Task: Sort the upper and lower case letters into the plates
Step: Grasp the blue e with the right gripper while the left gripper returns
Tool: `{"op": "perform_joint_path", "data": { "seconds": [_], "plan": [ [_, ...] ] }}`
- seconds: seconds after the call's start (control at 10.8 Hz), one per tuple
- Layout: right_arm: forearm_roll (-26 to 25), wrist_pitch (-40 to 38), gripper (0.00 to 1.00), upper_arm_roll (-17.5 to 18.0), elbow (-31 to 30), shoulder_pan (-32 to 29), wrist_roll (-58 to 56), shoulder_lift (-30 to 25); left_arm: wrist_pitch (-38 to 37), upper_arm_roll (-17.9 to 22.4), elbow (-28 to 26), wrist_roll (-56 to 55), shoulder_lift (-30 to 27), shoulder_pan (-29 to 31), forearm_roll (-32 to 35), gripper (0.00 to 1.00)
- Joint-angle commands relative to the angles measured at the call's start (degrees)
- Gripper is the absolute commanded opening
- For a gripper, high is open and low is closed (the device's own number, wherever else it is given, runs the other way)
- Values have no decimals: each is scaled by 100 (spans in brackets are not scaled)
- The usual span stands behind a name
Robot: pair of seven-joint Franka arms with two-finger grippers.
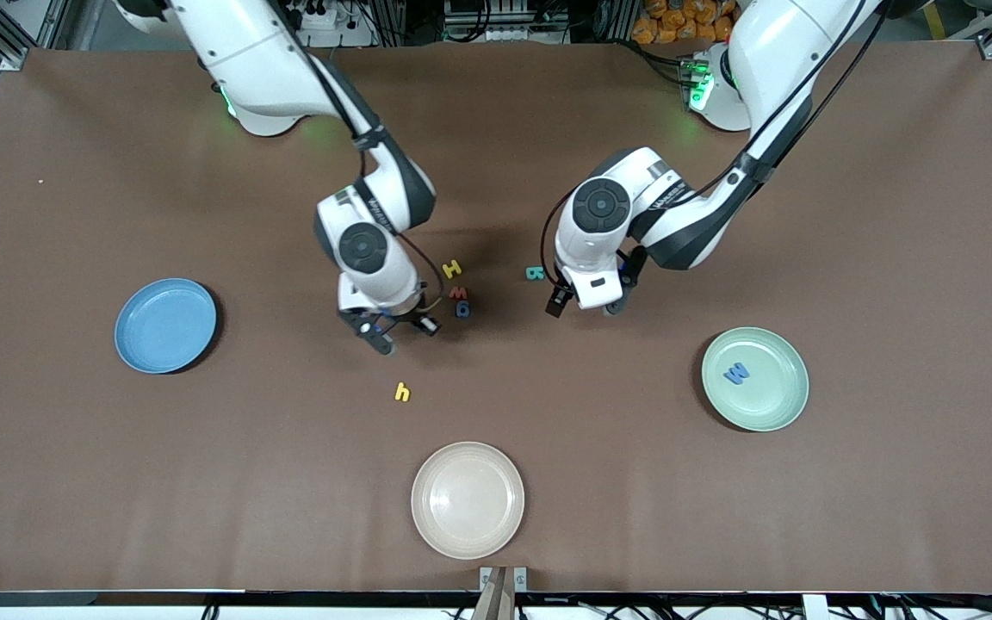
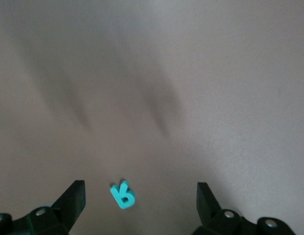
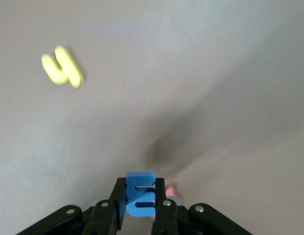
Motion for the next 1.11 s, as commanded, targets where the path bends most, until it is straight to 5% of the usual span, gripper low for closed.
{"op": "perform_joint_path", "data": {
  "seconds": [0.0,0.65,1.02],
  "plan": [
    [15,-811,0,68,-117,-778,-1245,-633,289,-18,40,-1289,327,-232,513,100],
    [-510,-1447,0,-11,-135,-2580,-3946,-696,325,69,120,-2954,944,-716,1385,99],
    [-1003,-1431,0,-11,-144,-3520,-5570,-626,377,69,120,-3271,1067,-742,1657,82]
  ]
}}
